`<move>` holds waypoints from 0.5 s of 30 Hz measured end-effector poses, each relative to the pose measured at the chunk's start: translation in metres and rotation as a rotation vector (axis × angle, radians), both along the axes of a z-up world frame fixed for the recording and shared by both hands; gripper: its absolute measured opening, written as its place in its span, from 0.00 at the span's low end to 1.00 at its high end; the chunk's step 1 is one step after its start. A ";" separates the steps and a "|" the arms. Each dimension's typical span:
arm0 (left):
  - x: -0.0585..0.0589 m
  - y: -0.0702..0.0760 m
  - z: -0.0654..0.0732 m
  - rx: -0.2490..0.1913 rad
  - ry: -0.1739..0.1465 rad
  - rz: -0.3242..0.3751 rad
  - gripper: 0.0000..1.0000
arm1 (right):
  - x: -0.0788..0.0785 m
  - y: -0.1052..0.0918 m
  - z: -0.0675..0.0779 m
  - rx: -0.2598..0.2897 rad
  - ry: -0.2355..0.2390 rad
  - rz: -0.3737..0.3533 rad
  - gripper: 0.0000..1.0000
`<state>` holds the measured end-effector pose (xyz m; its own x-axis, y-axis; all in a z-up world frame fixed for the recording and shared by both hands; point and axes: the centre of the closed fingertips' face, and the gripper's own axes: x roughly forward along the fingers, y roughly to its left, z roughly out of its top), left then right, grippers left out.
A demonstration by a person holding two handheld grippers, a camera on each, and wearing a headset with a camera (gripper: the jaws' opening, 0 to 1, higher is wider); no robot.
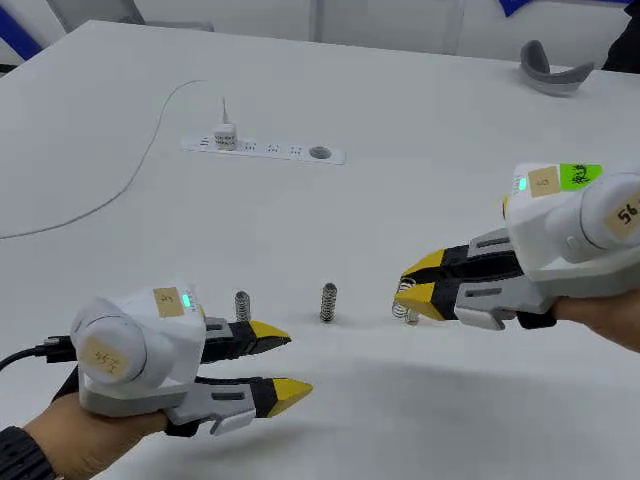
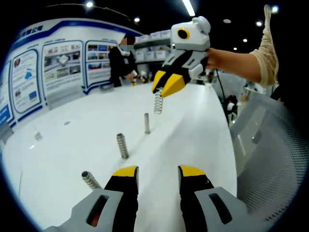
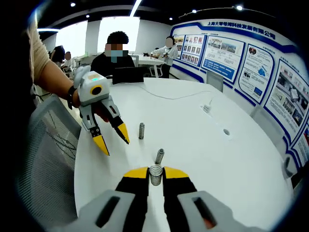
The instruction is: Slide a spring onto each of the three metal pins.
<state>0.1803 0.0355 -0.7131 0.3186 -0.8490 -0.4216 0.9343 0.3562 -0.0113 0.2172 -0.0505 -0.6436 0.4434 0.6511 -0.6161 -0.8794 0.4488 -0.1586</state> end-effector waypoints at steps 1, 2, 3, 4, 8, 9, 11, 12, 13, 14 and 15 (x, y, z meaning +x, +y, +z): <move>0.000 0.000 0.000 -0.001 0.001 0.002 0.33 | 0.002 -0.002 0.000 0.003 0.000 -0.007 0.12; 0.000 0.001 0.000 -0.002 0.001 0.003 0.33 | 0.003 -0.003 0.001 0.005 -0.001 -0.014 0.12; 0.000 0.001 0.000 -0.003 0.001 0.006 0.33 | 0.006 -0.006 0.001 0.007 -0.002 -0.024 0.12; 0.000 0.001 0.000 -0.002 0.002 0.007 0.33 | 0.007 -0.007 0.001 0.009 -0.002 -0.029 0.12; 0.000 0.003 -0.001 -0.004 0.003 0.013 0.33 | 0.014 -0.013 0.000 0.007 -0.001 -0.053 0.12; 0.000 0.003 -0.001 -0.003 0.004 0.014 0.33 | 0.015 -0.014 0.000 0.006 -0.001 -0.058 0.12; 0.000 0.004 -0.001 -0.005 0.006 0.018 0.33 | 0.019 -0.017 -0.001 0.006 -0.002 -0.071 0.12; 0.000 0.004 -0.001 -0.006 0.006 0.019 0.33 | 0.020 -0.018 -0.001 0.007 -0.001 -0.075 0.12; 0.000 0.005 -0.001 -0.006 0.005 0.021 0.33 | 0.021 -0.020 -0.001 0.009 0.000 -0.081 0.12; 0.000 0.005 -0.001 -0.006 0.006 0.022 0.33 | 0.023 -0.021 -0.001 0.009 -0.003 -0.085 0.12; 0.000 0.005 -0.001 -0.007 0.007 0.023 0.33 | 0.025 -0.023 -0.001 0.009 -0.003 -0.093 0.12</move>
<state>0.1808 0.0410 -0.7144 0.3355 -0.8443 -0.4179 0.9257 0.3778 -0.0203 0.2419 -0.0732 -0.6450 0.5037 0.6125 -0.6092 -0.8336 0.5297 -0.1567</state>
